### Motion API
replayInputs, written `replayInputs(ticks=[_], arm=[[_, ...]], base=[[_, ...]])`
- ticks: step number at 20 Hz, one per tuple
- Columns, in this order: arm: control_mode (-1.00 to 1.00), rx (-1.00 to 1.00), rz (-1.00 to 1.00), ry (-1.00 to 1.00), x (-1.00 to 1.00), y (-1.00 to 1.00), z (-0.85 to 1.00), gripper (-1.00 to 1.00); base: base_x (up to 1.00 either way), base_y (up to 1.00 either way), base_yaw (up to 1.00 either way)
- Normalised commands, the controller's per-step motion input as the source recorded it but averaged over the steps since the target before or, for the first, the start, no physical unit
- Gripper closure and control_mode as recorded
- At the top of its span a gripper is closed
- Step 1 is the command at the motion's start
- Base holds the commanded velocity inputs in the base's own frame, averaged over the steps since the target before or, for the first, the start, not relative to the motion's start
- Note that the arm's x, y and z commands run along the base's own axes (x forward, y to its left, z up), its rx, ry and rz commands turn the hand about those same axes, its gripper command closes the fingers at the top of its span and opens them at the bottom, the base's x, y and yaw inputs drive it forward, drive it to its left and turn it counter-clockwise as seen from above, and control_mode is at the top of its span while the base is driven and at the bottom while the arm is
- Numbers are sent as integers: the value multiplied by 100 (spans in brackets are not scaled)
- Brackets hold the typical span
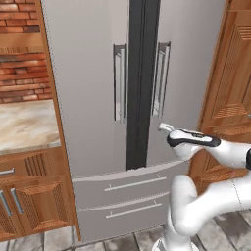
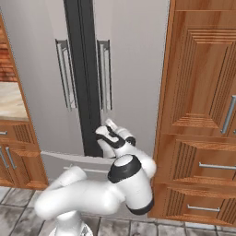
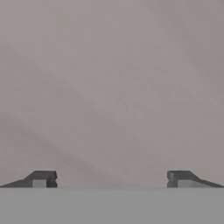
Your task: Place the tupperware on the top shelf of the fridge. Make space for the tupperware among the existing items by rearranging them on the shelves if needed. Close the fridge door when finished.
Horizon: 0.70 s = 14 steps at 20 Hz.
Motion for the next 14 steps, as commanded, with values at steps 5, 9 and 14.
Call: replayInputs(ticks=[5, 9, 14], arm=[[-100, 0, -30, 0, 94, -1, 3, -100], [-100, 0, -28, 1, 47, -11, 29, -100], [-100, 1, -12, 5, 0, -31, 71, -100]], base=[[0, 0, 0], [0, 0, 0], [0, 0, 0]])
